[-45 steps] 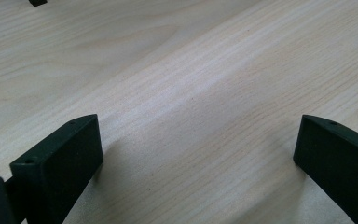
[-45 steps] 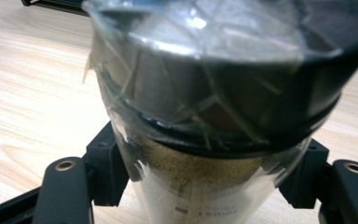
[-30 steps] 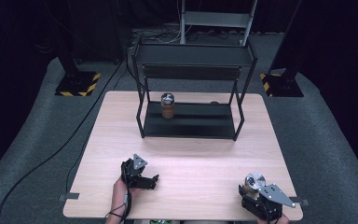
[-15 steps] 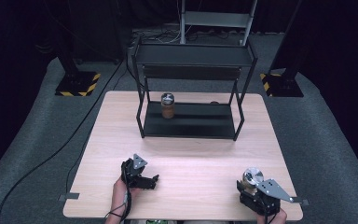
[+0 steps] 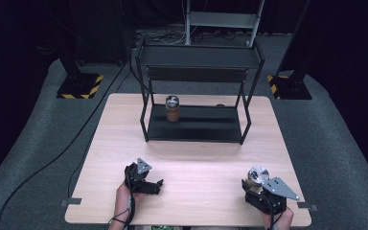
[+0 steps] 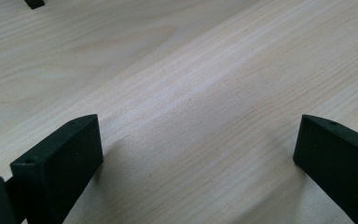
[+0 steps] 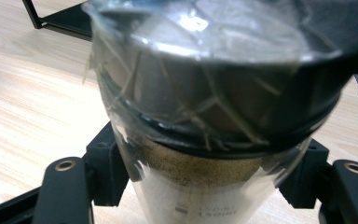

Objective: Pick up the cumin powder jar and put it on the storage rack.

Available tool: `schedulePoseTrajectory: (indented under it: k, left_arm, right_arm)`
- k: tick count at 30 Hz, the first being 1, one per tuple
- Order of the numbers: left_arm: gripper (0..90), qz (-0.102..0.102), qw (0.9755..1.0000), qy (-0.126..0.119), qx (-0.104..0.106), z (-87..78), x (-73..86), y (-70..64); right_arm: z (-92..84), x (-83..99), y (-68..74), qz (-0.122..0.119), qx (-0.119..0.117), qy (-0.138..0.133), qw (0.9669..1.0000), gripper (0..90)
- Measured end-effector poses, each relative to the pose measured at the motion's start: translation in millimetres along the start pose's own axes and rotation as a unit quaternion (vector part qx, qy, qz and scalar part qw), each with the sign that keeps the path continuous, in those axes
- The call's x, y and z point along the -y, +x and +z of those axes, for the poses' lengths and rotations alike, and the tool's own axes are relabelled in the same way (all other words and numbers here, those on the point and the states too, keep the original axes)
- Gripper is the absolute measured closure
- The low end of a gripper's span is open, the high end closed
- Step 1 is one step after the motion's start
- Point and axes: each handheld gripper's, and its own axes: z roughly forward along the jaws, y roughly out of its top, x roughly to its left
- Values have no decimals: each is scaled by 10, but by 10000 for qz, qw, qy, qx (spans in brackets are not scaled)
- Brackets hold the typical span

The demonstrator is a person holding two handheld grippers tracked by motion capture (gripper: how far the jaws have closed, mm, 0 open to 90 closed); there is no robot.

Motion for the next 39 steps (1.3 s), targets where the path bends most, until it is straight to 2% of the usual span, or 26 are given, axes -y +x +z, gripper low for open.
schedulePoseTrajectory:
  k: [28, 39]
  left_arm:
    - [6, 20, 10000, -21, -27, -2, 8, -16]
    - [6, 42, 10000, -32, -50, -4, 11, -28]
  right_arm:
    - [229, -185, -37, -124, -117, -135, 9998, 295]
    - [381, -323, -18, -220, -271, -244, 9991, 295]
